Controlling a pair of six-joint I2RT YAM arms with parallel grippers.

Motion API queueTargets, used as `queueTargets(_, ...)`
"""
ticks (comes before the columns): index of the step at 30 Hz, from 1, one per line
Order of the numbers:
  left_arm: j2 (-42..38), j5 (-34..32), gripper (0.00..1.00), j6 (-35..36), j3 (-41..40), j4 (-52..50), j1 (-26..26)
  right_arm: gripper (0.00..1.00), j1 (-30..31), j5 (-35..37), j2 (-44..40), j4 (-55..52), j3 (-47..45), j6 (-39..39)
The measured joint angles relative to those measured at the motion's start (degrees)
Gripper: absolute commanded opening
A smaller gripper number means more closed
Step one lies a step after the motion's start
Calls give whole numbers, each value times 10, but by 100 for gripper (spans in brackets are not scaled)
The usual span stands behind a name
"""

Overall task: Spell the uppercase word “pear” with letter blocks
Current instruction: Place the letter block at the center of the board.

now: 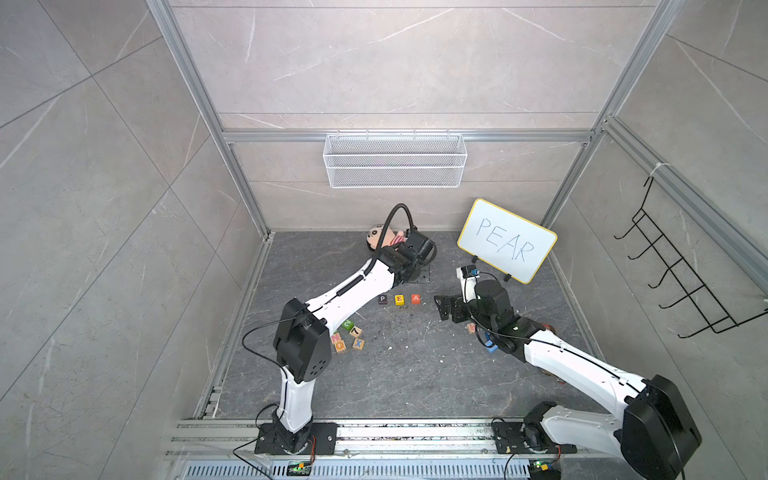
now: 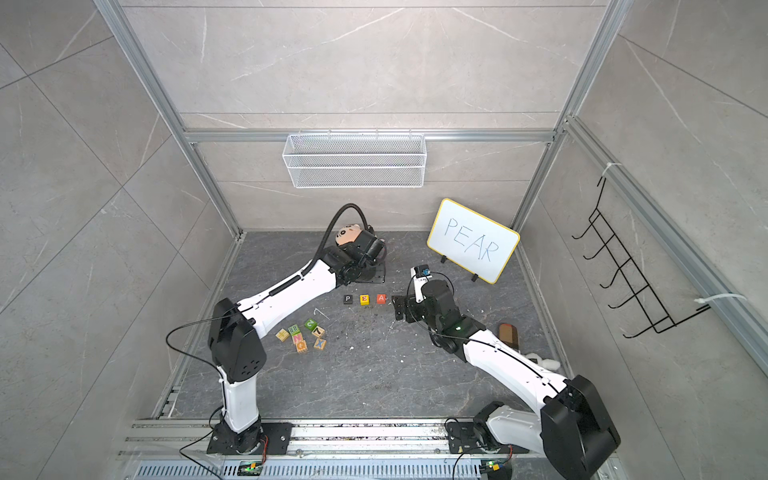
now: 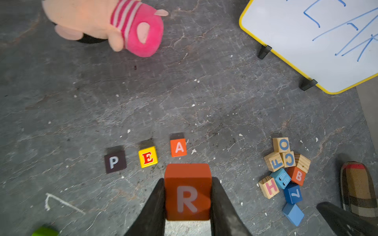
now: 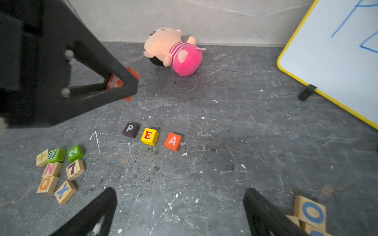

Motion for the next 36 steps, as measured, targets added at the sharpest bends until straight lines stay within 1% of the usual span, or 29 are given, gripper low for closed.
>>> queueTargets(6,85,25,15,4,87,-3,-9,99,-30,14,-2,-21,-25,17)
queueTargets(10,134,37,15,3,127,-4,-10,99,-38,19,-2,-25,-37,21)
queueTargets(21,249,66,15,-8,166,-12,-10,99,-44,42,-3,-18,-53,25)
queueTargets(27,276,71,16,-13,189,-26,-10,99,-44,35,-1,-17,-53,25)
queueTargets(36,285,77,16,-25,200,-43,-12,99,-44,31,-2,-16,-53,25)
